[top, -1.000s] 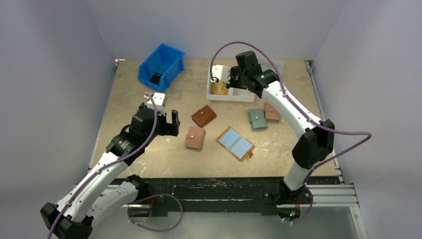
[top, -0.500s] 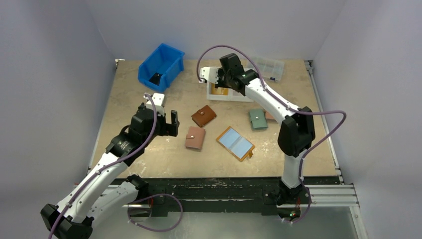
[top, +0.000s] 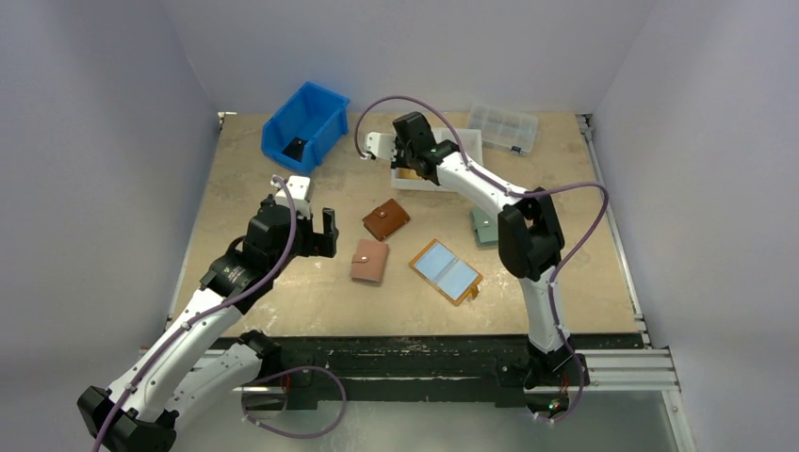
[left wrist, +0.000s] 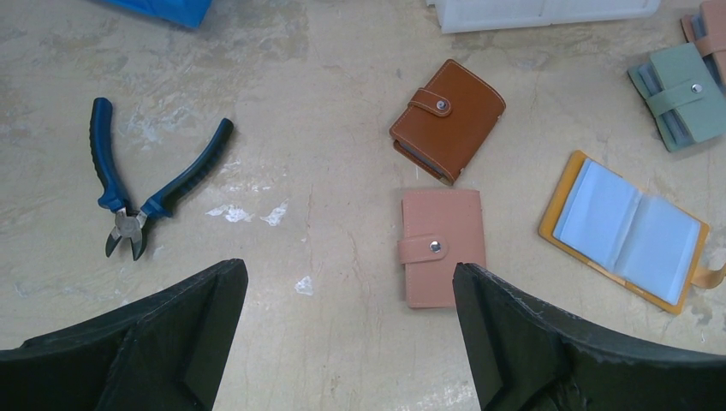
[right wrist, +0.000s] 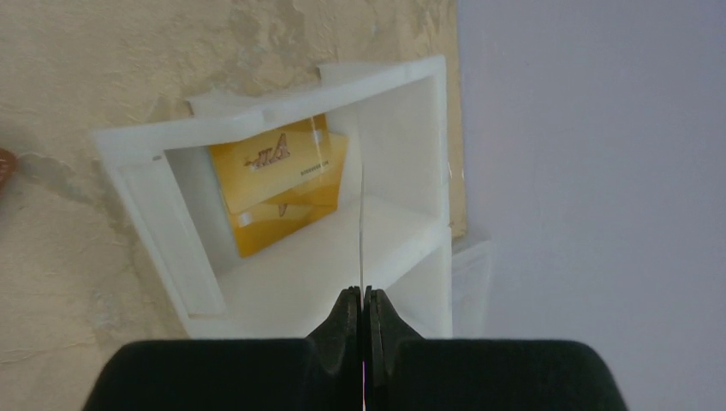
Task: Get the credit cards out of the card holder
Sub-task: Place the credit card in the storage box, then reset both arms
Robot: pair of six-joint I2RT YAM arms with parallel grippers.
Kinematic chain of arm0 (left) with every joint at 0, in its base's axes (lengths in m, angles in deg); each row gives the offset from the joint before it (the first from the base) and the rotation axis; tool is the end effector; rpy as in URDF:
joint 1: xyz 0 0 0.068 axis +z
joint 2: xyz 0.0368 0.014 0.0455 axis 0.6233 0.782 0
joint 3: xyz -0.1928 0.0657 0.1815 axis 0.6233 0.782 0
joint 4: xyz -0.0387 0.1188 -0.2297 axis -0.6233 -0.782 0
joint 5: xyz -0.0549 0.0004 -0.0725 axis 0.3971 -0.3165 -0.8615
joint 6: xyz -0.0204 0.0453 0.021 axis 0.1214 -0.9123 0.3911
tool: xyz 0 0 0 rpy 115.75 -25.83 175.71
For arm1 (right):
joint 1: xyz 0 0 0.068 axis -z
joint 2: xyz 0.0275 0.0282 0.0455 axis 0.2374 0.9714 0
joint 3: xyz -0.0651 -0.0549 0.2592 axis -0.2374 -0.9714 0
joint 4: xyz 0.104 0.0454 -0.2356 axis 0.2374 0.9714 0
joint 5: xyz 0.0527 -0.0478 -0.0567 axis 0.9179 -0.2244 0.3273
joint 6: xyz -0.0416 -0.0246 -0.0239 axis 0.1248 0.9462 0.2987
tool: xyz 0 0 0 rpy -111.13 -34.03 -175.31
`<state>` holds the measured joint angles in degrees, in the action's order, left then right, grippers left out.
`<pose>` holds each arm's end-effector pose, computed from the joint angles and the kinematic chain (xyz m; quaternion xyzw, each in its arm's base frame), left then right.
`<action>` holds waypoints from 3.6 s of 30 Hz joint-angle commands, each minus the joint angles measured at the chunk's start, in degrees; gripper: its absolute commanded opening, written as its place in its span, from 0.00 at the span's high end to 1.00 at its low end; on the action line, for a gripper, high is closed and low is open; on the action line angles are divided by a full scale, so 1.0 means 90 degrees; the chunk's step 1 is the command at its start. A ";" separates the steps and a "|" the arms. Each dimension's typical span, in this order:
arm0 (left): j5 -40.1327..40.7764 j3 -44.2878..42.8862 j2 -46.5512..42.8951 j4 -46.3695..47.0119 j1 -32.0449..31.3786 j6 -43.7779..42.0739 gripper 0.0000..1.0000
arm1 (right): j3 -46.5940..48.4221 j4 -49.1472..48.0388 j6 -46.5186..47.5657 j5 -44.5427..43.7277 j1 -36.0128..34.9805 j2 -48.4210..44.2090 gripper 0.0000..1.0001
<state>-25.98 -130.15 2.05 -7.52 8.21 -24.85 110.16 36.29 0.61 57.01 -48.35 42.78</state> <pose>0.1554 -0.0813 0.3089 0.0447 0.8561 -0.1058 0.5039 0.4123 0.2737 0.2611 -0.6041 0.6670 -0.1928 0.3912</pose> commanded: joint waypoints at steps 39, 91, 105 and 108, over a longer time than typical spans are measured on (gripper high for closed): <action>-0.1468 0.0185 -0.0091 0.0506 0.0205 -0.0059 0.01 | -0.4629 -0.1040 -0.3763 0.7809 0.2378 -0.6022 0.01; -0.3023 0.0404 0.0586 0.0720 0.0247 0.0269 0.09 | -0.7172 0.2307 0.2824 0.6092 0.1982 -0.5112 0.33; -0.3040 0.0462 0.0449 0.0747 0.0325 0.0294 0.08 | -0.6892 0.2723 0.2813 0.6370 0.1971 -0.4819 0.37; -0.3056 0.0463 0.0442 0.0757 0.0375 0.0292 0.06 | -0.6739 0.2676 0.2463 0.6480 0.1985 -0.4992 0.35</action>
<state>-53.91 -126.13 7.01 -1.18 10.72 -21.26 46.03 59.15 24.63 112.08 -30.25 0.05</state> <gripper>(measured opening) 0.921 0.638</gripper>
